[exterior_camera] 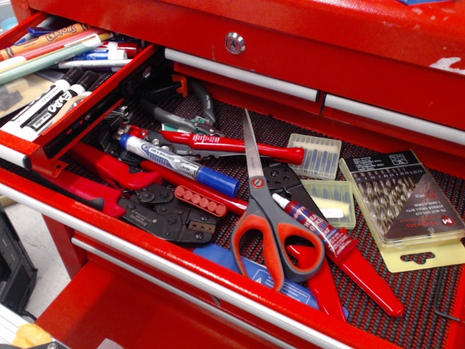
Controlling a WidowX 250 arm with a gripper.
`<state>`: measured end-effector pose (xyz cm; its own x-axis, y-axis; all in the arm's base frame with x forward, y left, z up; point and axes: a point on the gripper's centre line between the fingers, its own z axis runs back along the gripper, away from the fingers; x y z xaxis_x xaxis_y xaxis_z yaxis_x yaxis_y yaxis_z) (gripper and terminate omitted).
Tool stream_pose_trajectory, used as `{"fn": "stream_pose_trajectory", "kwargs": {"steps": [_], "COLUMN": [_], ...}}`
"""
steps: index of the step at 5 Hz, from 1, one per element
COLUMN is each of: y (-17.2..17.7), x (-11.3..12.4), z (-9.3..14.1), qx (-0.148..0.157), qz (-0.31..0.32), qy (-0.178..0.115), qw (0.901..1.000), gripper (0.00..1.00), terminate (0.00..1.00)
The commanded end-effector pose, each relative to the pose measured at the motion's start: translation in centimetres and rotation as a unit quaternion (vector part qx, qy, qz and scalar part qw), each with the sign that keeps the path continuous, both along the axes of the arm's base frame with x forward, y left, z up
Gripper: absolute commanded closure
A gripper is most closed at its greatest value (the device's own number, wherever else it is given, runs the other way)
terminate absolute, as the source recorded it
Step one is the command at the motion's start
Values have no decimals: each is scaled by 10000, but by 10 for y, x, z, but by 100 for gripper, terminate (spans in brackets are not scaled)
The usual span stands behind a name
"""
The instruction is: Pick up blue pen and put into drawer
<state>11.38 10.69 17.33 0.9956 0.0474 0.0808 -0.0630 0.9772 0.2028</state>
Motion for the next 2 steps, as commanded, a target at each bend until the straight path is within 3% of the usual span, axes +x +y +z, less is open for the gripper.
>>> {"fn": "stream_pose_trajectory", "kwargs": {"steps": [1,2], "y": [0,1], "x": [0,27], "z": [0,8], "qx": [0,75], "qz": [0,415], "qy": [0,116], "qw": [10000,9990], "gripper": [0,0], "terminate": [0,0]}}
